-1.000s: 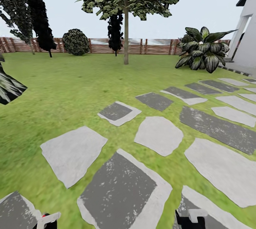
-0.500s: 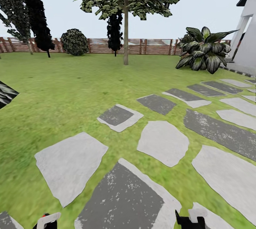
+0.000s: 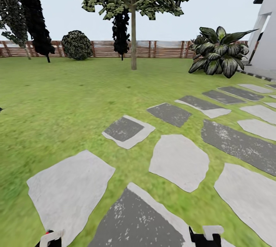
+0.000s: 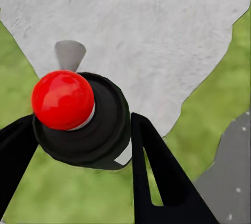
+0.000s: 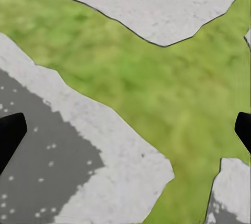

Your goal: In the garden, pick up the pesticide atomizer on the floor and spray pesticide onto both trees until each tree trunk is fully covered.

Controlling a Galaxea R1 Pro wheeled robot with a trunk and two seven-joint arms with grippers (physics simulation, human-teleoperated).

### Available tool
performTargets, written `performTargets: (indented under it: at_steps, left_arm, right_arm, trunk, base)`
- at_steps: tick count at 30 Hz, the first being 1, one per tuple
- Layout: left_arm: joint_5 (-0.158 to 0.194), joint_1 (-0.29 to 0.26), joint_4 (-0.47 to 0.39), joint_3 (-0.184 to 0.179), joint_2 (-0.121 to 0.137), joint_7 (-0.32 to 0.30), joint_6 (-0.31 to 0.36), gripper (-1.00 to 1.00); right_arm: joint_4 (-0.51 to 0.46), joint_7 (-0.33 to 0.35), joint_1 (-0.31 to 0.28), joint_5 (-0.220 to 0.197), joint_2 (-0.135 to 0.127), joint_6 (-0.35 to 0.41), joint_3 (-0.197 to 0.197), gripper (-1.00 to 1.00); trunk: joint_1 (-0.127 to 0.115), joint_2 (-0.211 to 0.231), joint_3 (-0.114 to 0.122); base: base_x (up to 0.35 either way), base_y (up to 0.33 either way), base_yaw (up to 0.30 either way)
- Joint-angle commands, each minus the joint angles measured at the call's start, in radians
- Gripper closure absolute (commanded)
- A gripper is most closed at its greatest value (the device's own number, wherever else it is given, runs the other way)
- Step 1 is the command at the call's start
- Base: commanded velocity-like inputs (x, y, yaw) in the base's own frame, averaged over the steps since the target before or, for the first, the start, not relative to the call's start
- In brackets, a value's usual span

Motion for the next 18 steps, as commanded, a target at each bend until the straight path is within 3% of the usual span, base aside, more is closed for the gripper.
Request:
performTargets:
  at_steps: [1, 18]
  left_arm:
    - [0.009, -0.001, 0.001, -0.002, 0.001, -0.001, -0.003, 1.0]
    - [0.009, -0.001, 0.001, -0.002, 0.0, -0.001, -0.005, 1.0]
  right_arm:
    - [0.001, 0.0, -0.001, 0.005, 0.0, -0.003, -0.004, -1.0]
    - [0.001, 0.0, -0.001, 0.005, 0.0, -0.003, -0.004, -1.0]
  trunk:
    - [0.0, 0.0, -0.001]
    - [0.0, 0.0, -0.001]
  base:
    - [0.338, 0.007, -0.001]
    - [0.338, 0.001, 0.0]
